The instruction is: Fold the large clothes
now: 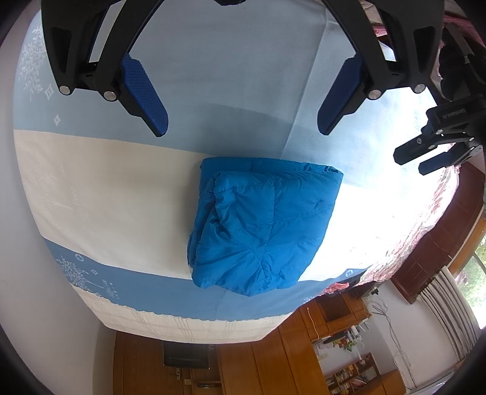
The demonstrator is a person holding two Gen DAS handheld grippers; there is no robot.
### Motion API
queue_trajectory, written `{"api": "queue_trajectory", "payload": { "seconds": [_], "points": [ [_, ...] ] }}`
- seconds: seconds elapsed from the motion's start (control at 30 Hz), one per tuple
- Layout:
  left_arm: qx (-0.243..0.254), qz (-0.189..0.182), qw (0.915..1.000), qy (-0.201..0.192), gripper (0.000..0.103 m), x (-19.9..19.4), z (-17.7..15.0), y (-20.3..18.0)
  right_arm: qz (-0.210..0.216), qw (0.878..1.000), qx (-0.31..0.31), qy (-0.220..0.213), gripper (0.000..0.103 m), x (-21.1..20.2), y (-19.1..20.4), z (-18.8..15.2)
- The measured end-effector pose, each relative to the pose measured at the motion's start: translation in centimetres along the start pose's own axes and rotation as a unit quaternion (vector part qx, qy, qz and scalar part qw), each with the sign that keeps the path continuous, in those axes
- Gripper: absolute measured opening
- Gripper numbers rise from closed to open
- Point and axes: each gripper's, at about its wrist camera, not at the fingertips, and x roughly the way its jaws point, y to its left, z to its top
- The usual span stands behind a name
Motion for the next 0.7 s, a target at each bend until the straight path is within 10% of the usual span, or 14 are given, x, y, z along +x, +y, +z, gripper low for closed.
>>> {"api": "queue_trajectory", "payload": {
  "seconds": [0.7],
  "points": [
    [0.003,0.000,1.0000,0.004,0.092,0.12,0.17,-0.03,0.002,1.000,0.000,0.002,0.099,0.22,-0.19,0.18]
  ]
}}
